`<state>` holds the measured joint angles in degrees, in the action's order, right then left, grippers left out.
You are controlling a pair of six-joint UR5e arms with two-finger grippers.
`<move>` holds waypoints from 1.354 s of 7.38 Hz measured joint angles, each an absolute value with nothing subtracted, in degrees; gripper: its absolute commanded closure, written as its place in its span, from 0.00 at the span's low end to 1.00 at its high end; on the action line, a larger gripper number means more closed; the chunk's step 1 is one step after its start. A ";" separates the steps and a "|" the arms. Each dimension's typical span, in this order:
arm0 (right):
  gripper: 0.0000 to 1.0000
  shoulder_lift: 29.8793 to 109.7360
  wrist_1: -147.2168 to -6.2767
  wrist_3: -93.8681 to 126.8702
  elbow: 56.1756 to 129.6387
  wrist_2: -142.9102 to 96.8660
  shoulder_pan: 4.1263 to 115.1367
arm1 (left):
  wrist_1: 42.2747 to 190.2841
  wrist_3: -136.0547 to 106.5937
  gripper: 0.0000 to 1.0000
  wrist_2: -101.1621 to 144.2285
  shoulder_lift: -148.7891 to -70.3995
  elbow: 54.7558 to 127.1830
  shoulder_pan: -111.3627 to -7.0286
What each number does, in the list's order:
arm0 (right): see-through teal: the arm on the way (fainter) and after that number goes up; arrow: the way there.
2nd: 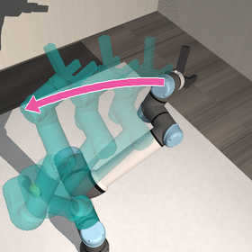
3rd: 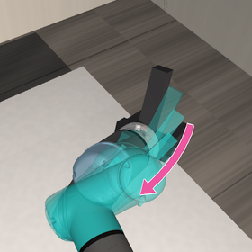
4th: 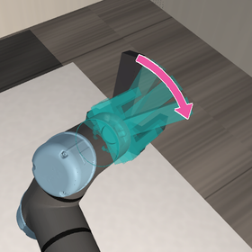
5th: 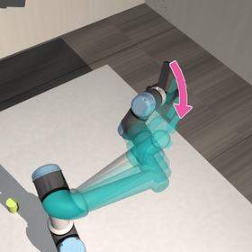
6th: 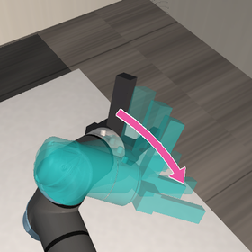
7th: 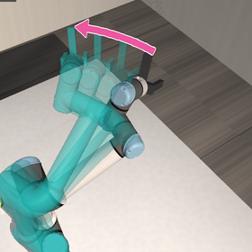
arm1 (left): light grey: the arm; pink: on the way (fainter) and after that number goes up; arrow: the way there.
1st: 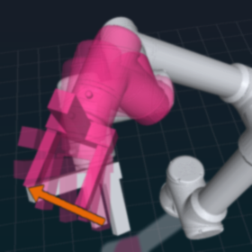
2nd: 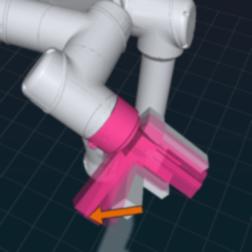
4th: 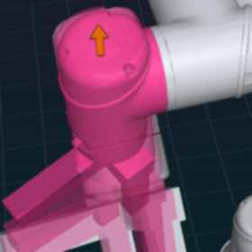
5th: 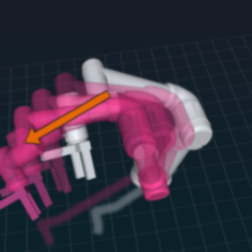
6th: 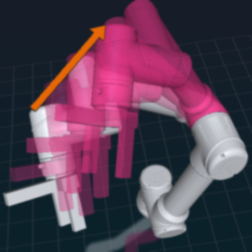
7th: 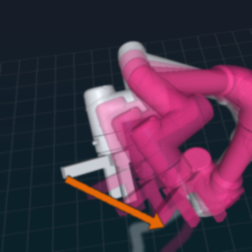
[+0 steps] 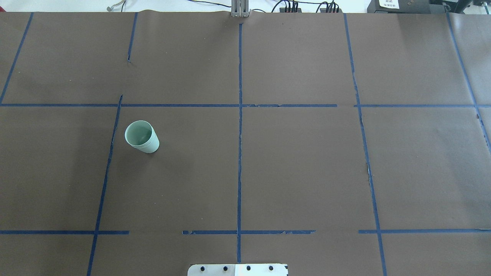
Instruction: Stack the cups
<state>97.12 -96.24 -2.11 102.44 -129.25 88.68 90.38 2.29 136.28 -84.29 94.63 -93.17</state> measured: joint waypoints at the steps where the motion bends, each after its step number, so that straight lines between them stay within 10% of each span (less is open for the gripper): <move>1: 0.00 97.12 -96.24 -2.11 102.47 -129.26 88.68 | 90.39 2.24 0.00 136.79 -84.32 94.51 -93.17; 10: 0.00 97.12 -96.24 -2.11 102.46 -129.25 88.67 | 90.08 2.57 0.00 135.98 -85.20 94.76 -93.16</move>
<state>97.12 -96.24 -2.11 102.46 -129.25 88.67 90.08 2.57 135.98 -85.20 94.76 -93.16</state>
